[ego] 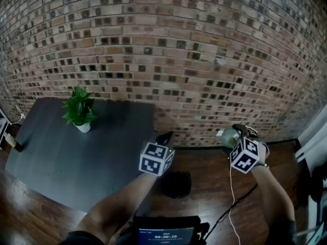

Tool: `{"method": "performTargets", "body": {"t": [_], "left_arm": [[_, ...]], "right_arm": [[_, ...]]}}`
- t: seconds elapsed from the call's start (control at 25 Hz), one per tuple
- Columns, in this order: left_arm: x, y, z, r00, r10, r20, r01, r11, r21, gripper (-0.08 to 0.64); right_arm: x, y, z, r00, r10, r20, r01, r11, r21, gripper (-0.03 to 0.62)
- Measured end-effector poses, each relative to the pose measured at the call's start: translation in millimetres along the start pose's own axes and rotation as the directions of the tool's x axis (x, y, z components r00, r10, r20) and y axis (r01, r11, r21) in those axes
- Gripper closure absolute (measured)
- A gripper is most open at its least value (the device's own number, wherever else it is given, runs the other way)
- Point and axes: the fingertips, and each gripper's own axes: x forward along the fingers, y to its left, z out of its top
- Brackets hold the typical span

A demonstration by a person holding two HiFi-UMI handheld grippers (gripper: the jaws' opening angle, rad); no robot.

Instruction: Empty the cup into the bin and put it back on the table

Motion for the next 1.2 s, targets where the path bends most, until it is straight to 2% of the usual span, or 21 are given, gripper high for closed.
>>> {"method": "performTargets", "body": {"t": [0.32, 0.44, 0.64, 0.92, 1.08, 1.2], "left_arm": [[13, 9, -8, 0.999, 0.042, -0.028, -0.041, 0.999, 0.014, 0.559], [15, 10, -9, 0.999, 0.044, -0.015, -0.043, 0.999, 0.033, 0.559], [12, 1, 7, 0.996, 0.0, 0.088, -0.008, 0.996, 0.092, 0.559], [20, -1, 2, 0.995, -0.032, 0.09, 0.024, 0.996, 0.086, 0.559], [19, 3, 2, 0.993, -0.042, 0.106, 0.031, 0.994, 0.105, 0.559], [17, -1, 5, 0.988, -0.08, 0.133, 0.062, 0.99, 0.129, 0.559]], "right_arm": [[4, -6, 0, 0.998, -0.022, -0.051, 0.018, 0.997, -0.074, 0.196], [2, -7, 0, 0.997, -0.029, -0.067, 0.023, 0.996, -0.091, 0.196], [-1, -10, -6, 0.993, -0.045, -0.111, 0.031, 0.992, -0.125, 0.196], [-3, -19, -8, 0.989, -0.065, -0.133, 0.047, 0.99, -0.135, 0.196], [-3, -21, -5, 0.986, -0.077, -0.15, 0.051, 0.984, -0.169, 0.196], [-2, -21, -3, 0.983, -0.083, -0.162, 0.049, 0.978, -0.201, 0.196]]}}
